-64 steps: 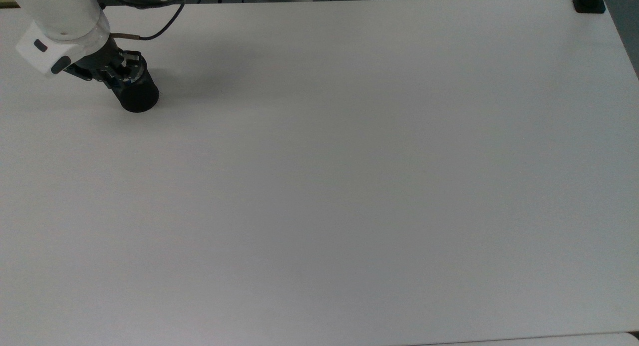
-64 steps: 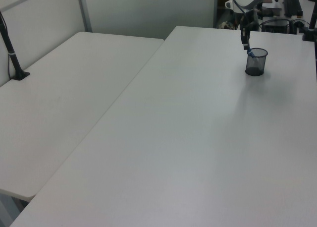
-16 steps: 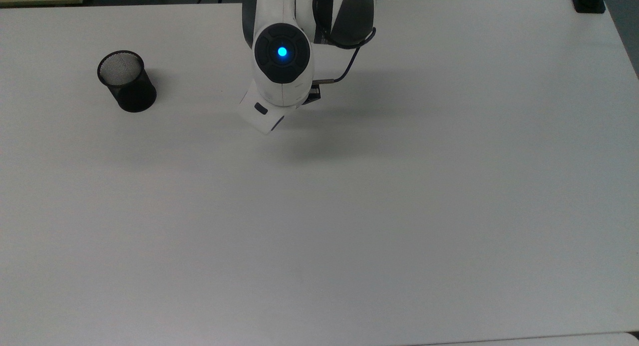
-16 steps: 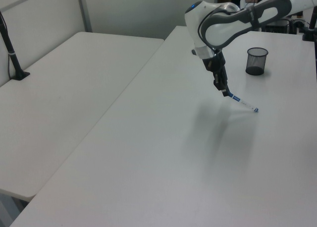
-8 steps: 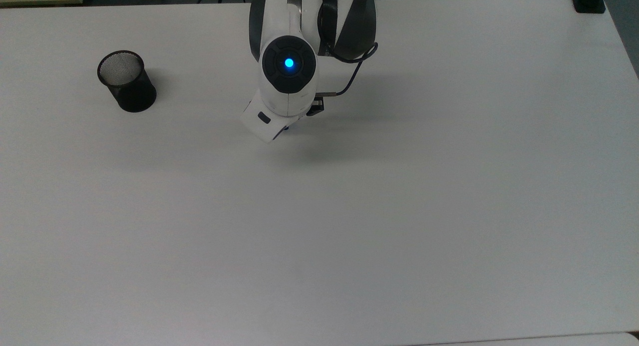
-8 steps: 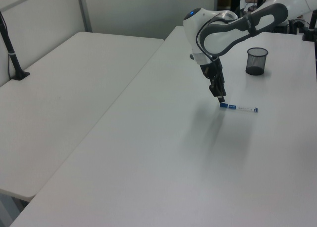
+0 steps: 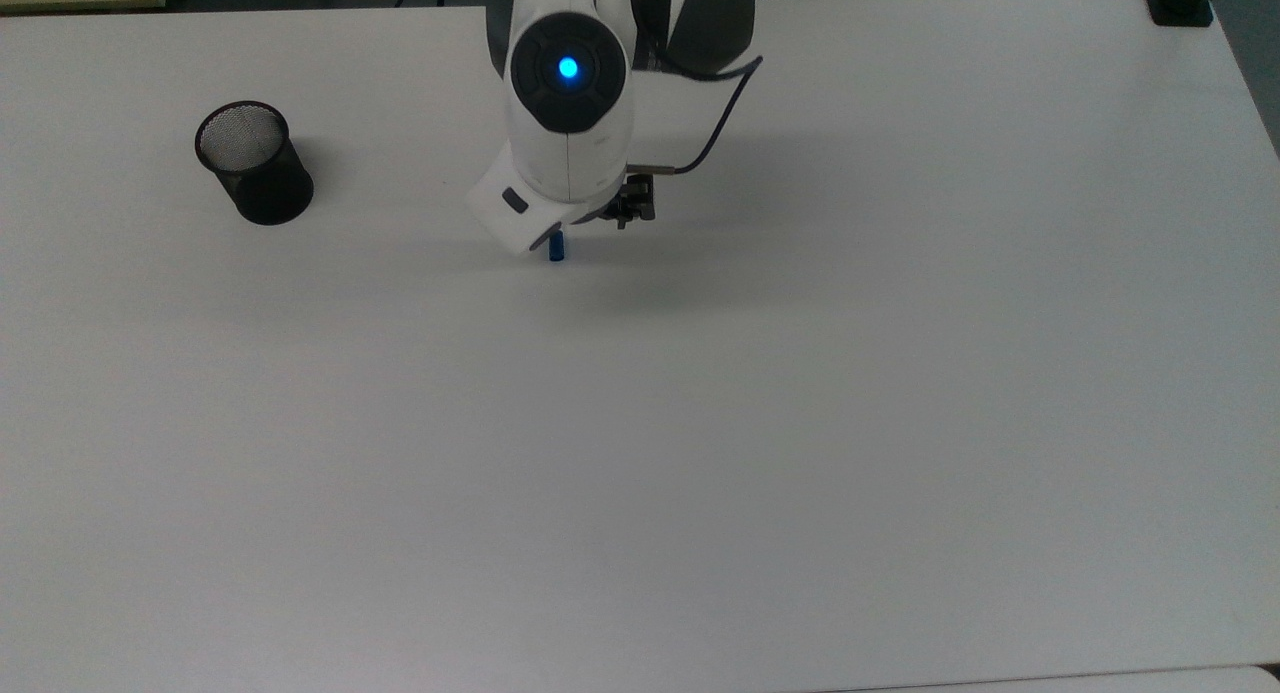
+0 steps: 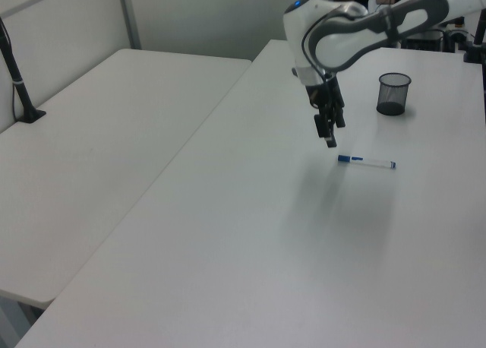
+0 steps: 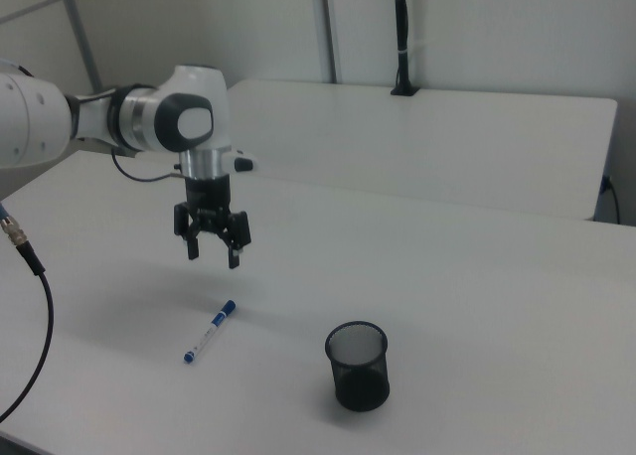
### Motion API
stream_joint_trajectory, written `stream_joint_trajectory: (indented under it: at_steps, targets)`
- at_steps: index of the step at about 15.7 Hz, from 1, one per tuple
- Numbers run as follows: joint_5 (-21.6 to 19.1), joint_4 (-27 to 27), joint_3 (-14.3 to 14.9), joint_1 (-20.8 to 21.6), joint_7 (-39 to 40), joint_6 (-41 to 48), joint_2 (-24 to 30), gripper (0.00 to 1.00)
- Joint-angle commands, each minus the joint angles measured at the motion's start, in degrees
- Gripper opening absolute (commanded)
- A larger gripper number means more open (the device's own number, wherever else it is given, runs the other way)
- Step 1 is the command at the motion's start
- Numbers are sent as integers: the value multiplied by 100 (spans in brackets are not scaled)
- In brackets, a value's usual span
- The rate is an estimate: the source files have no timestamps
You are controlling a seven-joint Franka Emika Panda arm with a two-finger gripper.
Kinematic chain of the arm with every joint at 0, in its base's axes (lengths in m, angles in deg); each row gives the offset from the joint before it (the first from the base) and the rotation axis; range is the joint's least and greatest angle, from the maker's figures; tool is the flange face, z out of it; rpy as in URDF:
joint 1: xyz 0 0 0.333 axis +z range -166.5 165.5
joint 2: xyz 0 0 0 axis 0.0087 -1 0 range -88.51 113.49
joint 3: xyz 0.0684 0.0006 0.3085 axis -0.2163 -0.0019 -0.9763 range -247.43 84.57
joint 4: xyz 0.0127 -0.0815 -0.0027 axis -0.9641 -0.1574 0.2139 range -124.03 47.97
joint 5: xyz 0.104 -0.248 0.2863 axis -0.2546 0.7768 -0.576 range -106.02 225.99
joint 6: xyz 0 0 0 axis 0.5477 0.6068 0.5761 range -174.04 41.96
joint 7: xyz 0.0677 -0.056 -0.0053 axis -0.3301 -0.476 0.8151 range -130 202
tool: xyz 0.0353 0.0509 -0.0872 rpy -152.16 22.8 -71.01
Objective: Remove the marker
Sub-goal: 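Open the gripper, release the marker, and raise the gripper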
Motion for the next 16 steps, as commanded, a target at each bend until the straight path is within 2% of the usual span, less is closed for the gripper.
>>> stream_joint_trajectory:
  at_steps: [1, 4, 5, 10, 12, 16]
  targets:
    - [22, -194, 44, -127, -130, 352, 1029, 100]
    - [13, -185, -9, -426, -139, 485, 1557, 100]
    - [13, -185, -114, -575, -139, 563, 1724, 100]
    - [48, -194, -1360, -2033, -51, 897, 2463, 100]
    - [92, -194, -1660, -2298, -51, 1065, 2482, 100]
    - [144, -185, -1670, -2290, -51, 1004, 2429, 100]
